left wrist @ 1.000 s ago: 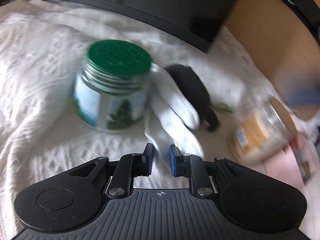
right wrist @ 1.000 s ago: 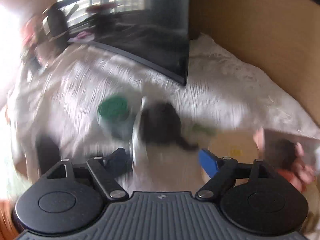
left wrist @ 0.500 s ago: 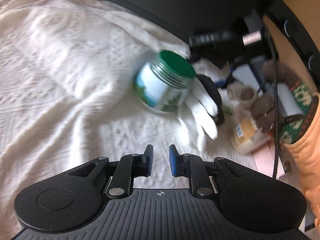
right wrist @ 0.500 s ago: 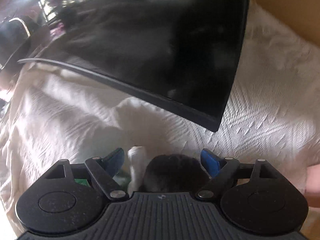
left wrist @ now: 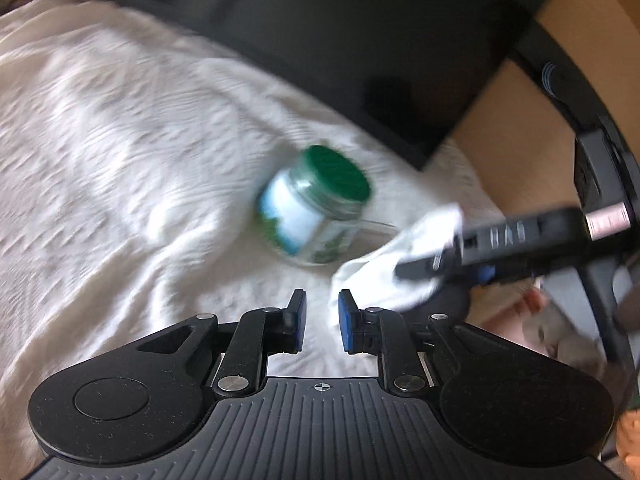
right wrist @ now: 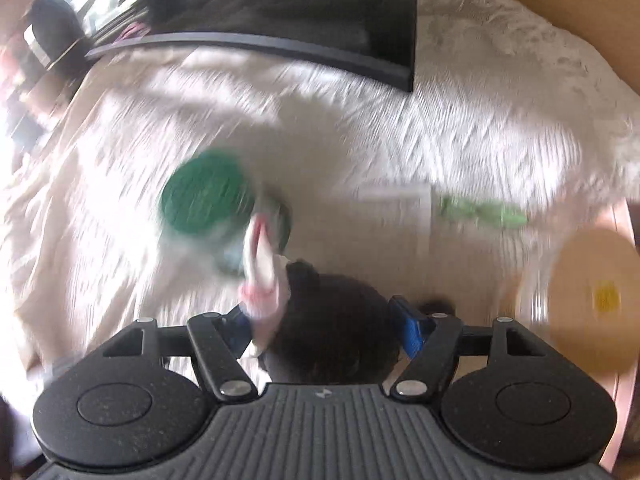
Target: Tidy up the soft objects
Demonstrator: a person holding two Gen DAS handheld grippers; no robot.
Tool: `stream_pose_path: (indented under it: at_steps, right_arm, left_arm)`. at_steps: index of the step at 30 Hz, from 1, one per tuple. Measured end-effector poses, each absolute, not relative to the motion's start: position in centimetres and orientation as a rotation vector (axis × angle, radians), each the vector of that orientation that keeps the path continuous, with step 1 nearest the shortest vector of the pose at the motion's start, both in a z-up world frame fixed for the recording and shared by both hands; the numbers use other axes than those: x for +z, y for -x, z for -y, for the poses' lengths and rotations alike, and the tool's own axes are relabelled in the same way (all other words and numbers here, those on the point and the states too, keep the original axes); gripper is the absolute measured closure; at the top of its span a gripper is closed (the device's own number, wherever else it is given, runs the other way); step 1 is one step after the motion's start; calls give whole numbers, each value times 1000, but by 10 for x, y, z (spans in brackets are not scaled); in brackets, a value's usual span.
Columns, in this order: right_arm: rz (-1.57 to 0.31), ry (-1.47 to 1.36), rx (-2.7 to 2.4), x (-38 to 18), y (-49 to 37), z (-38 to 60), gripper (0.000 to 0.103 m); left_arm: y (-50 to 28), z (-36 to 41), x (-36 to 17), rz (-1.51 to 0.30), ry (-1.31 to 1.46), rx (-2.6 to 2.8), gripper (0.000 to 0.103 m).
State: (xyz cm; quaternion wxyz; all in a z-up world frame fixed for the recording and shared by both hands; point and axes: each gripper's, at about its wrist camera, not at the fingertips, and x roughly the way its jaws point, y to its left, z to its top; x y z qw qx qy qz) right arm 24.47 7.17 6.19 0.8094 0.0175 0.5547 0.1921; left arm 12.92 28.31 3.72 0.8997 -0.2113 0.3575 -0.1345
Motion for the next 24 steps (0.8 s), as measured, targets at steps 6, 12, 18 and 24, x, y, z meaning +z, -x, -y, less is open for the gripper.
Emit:
stream_pose_path:
  at_steps: [6, 12, 18, 24]
  right_arm:
    - [-1185, -38, 430, 51, -187, -41, 33]
    - [-1059, -16, 456, 59, -133, -10, 16]
    - [-978, 87, 390, 60, -103, 16, 16]
    - [-958, 167, 359, 46, -91, 27, 16]
  left_arm:
    - [-135, -258, 45, -746, 391, -329, 84]
    - [-148, -230, 47, -798, 400, -376, 84]
    - [-142, -185, 47, -829, 137, -433, 83]
    - [-121, -204, 31, -936, -122, -314, 78]
